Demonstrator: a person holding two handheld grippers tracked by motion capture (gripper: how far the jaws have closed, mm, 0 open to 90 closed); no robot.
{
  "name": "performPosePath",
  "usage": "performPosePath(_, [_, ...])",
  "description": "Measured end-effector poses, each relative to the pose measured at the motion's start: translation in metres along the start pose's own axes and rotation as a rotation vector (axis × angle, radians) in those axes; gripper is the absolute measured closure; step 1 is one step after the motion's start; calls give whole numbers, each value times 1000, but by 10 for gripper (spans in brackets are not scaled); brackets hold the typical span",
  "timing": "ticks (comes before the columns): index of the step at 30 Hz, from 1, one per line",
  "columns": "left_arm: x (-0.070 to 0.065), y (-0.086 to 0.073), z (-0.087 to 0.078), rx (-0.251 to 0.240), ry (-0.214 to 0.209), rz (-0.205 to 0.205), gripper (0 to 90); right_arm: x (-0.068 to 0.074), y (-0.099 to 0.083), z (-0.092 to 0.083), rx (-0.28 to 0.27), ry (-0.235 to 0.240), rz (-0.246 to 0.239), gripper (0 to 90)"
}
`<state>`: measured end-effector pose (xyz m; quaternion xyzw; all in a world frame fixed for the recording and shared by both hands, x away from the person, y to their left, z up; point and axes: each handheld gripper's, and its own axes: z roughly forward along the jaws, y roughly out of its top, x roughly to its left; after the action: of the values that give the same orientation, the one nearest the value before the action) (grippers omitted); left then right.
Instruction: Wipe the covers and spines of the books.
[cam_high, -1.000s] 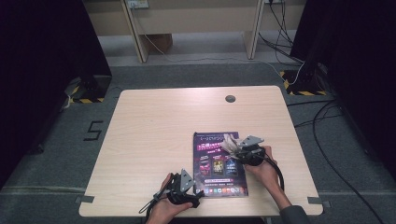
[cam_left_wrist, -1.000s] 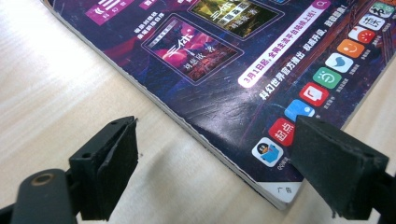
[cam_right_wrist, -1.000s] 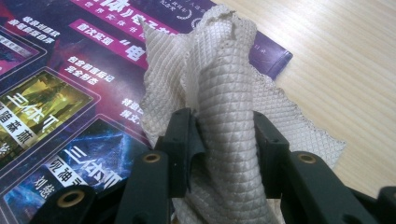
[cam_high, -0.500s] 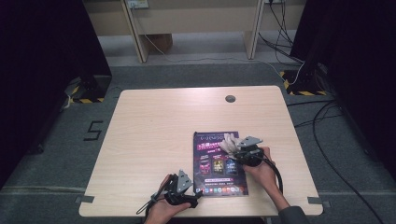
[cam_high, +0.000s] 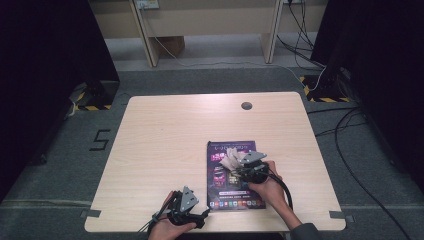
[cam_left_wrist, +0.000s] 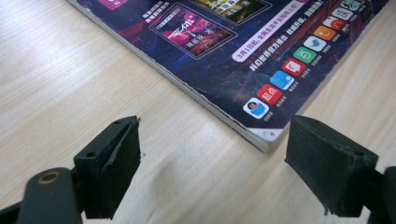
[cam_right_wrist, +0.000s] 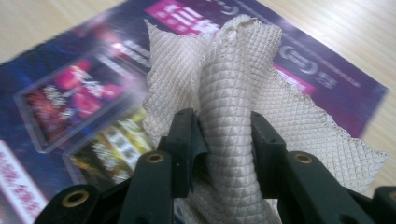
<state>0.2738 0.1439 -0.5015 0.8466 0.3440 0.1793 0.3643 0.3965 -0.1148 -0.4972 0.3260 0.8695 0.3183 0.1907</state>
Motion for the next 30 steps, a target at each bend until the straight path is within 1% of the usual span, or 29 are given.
performPosePath(3, [-1, -3, -4, 14, -1, 8, 174, 10, 4, 2, 0, 15, -20, 663])
performPosePath(6, [-1, -6, -7, 17, -3, 11, 174, 18, 5, 3, -4, 26, -36, 663])
performPosePath(8, [-1, -7, -9, 19, -1, 10, 174, 24, 7, 4, -9, 46, -46, 663])
performPosePath(13, [-1, -10, -14, 22, 1, 15, 171, 39, 11, 5, -11, 73, -82, 663])
performPosePath(17, [0, -13, -16, 24, 2, 17, 171, 46, 12, 5, -15, 88, -102, 663])
performPosePath(21, [1, -14, -16, 30, 10, 15, 171, 50, 13, 5, -18, 107, -108, 663])
performPosePath(24, [1, -13, -15, 32, 8, 18, 171, 54, 13, 5, -19, 117, -109, 663])
performPosePath(25, [0, -14, -15, 33, 7, 18, 171, 56, 13, 5, -22, 121, -116, 663])
performPosePath(27, [0, -14, -16, 36, 7, 24, 171, 59, 13, 4, -20, 135, -120, 663])
performPosePath(28, [0, -14, -16, 35, 8, 25, 171, 62, 13, 4, -20, 149, -122, 664])
performPosePath(30, [1, -13, -15, 32, 8, 22, 171, 66, 13, 4, -24, 155, -143, 663])
